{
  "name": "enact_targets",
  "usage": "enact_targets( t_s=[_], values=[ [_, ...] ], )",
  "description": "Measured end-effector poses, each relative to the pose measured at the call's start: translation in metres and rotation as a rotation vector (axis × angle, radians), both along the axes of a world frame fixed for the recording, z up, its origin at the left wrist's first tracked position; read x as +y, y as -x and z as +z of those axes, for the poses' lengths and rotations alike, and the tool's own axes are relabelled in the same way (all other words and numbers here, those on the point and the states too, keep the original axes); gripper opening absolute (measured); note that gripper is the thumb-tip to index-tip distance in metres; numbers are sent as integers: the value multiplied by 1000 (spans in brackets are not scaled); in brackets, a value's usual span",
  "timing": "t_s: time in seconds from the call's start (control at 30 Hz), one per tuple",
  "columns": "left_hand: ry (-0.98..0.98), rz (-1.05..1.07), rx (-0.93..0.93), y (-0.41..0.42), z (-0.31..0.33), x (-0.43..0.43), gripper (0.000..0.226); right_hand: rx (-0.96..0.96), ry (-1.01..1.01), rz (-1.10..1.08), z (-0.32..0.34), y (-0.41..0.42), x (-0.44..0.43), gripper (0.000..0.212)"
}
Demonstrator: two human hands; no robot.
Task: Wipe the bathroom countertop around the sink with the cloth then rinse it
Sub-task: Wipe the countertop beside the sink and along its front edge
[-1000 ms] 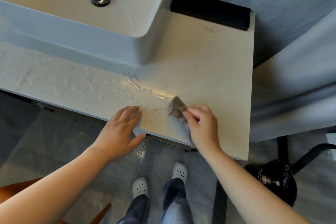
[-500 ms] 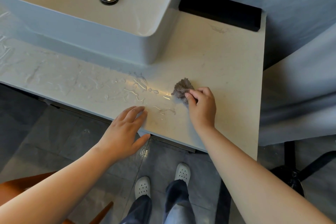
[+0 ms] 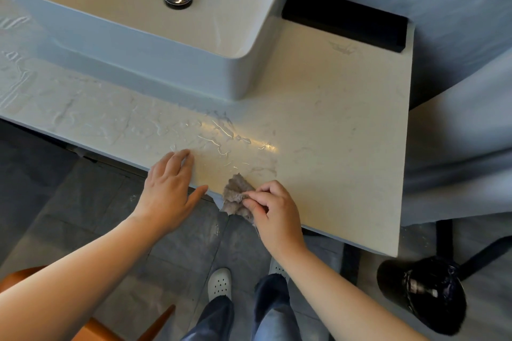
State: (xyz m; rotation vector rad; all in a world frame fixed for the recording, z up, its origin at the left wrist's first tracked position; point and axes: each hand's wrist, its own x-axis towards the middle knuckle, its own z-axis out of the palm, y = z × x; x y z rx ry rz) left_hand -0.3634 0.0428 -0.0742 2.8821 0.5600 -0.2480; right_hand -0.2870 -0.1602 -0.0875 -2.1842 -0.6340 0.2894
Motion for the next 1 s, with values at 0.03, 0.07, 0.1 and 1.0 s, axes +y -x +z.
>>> enact_targets(
  t_s=[0.03,0.07,0.1,1.0],
  values=[
    [-3,6,1,0,-1,1,86,69,-16,-1,4,-1,0,16],
    [-5,7,0,-1,-1,2,86,109,-34,-22,8,-4,1,15],
    [-7,5,-1,0,-2,2,85,120,-52,-61,13,-9,1,13],
    [9,-149,30,11,-8,30,77,-187,1,-125,-12,-49,55,17]
  ],
)
